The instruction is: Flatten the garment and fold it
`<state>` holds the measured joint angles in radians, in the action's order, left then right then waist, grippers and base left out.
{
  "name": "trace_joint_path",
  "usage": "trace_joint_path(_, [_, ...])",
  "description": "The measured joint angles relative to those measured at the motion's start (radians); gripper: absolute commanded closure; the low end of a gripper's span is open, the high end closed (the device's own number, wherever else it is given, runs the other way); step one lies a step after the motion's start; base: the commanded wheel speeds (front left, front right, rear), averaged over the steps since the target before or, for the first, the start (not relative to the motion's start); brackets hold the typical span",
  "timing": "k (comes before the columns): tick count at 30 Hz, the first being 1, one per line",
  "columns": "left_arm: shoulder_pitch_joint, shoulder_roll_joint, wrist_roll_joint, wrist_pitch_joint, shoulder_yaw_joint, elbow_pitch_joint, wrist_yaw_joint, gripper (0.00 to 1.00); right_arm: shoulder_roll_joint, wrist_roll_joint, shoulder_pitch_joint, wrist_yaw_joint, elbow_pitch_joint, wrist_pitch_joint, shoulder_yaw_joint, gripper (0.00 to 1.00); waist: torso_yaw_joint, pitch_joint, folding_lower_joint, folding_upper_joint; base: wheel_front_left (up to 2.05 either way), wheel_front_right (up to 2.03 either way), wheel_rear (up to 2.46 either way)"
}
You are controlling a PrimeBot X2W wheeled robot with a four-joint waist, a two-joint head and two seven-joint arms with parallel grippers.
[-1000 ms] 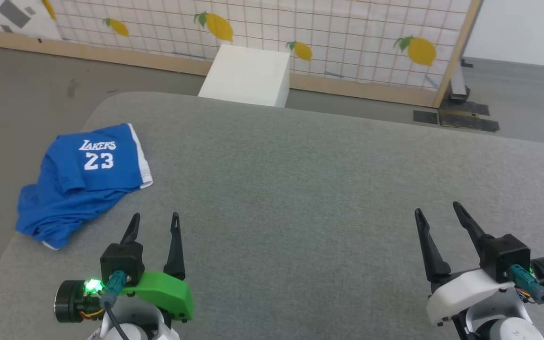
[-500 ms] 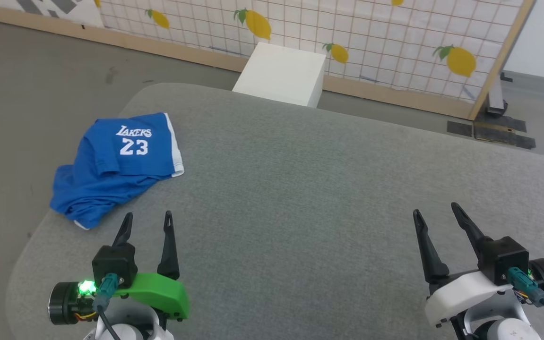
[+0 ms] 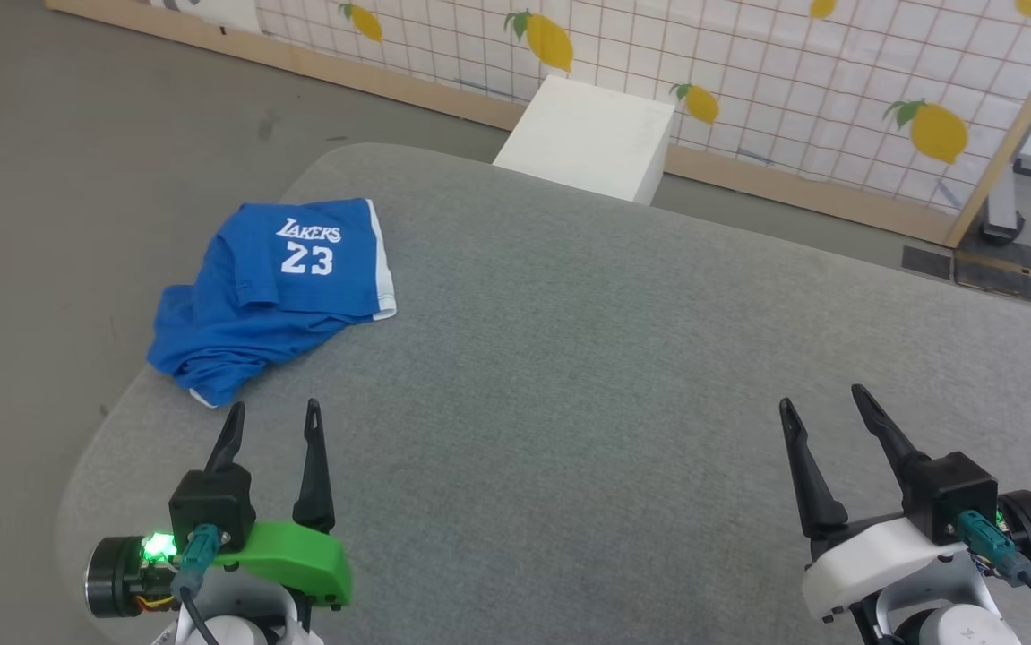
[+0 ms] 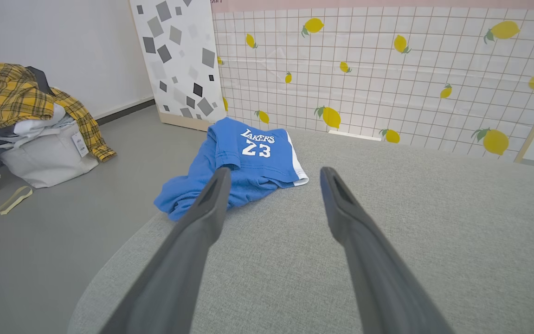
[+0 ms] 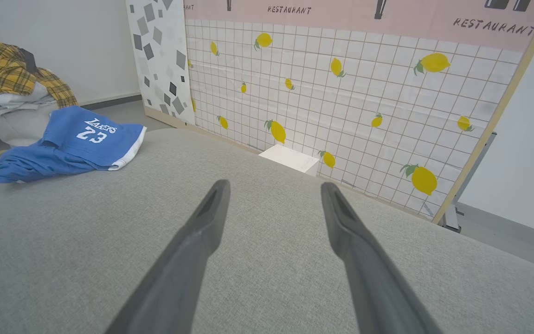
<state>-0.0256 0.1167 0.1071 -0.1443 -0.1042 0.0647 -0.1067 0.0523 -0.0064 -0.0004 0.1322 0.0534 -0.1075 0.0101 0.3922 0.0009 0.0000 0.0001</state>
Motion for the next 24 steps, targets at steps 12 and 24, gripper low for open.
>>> trace_joint_path(12, [0.001,0.01,0.013,-0.026,-0.007,0.004,-0.028,0.0,0.0,-0.012,-0.01,0.0,0.003,-0.017,0.0,0.0,0.069,0.014,0.0,0.0,0.0,0.0,0.0])
trace_joint_path(24, [0.007,0.019,0.044,-0.052,-0.007,0.001,-0.055,0.0,0.0,-0.021,-0.018,0.0,0.006,-0.034,0.002,0.0,0.119,0.016,0.0,0.0,0.0,0.0,0.0])
